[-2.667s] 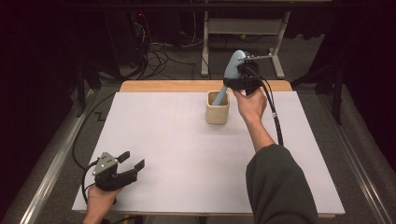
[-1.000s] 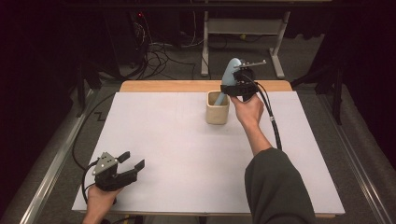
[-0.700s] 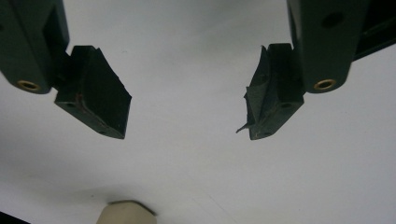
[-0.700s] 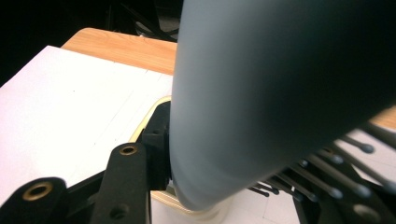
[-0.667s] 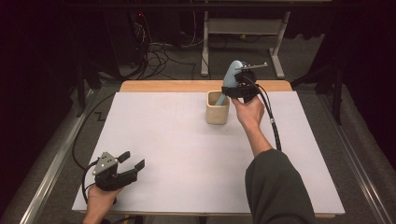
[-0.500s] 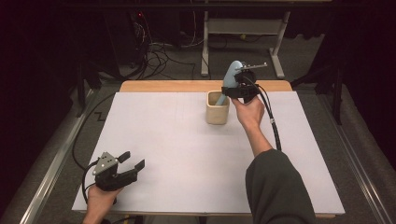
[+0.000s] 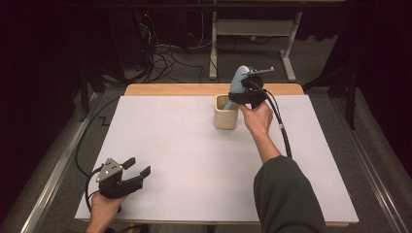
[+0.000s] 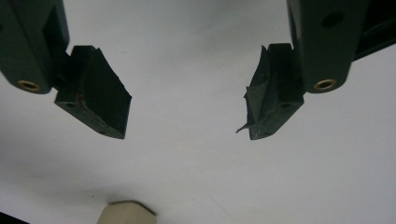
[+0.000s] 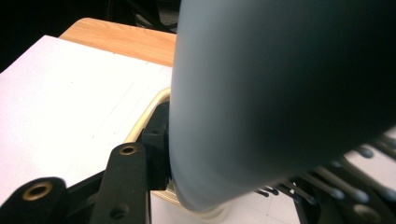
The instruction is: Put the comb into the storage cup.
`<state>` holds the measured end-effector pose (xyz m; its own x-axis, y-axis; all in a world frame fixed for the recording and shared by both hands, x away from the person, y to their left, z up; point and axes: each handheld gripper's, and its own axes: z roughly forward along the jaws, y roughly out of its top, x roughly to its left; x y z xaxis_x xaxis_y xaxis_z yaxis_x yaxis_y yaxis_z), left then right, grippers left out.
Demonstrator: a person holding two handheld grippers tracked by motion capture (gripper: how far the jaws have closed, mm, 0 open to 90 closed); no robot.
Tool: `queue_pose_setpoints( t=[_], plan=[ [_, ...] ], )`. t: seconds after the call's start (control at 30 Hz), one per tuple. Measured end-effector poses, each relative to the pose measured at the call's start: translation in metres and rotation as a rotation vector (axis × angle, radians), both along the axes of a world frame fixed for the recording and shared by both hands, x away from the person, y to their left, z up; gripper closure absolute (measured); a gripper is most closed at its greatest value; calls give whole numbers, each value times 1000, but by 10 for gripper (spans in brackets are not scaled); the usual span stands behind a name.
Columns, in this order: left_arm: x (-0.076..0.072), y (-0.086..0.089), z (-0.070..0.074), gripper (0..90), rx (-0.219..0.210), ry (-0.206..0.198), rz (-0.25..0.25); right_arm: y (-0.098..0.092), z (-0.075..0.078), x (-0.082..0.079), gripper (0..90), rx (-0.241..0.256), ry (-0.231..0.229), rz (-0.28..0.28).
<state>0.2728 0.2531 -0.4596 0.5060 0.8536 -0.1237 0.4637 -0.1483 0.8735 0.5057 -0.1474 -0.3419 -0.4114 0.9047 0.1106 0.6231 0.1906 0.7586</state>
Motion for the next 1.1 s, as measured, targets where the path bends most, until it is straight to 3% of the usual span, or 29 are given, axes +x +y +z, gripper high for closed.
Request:
queue_pose_setpoints(
  t=[1.1],
  plan=[
    [0,0,0,315,-5,4,-2,5,-12,4,535,-15,33,-9]
  ],
)
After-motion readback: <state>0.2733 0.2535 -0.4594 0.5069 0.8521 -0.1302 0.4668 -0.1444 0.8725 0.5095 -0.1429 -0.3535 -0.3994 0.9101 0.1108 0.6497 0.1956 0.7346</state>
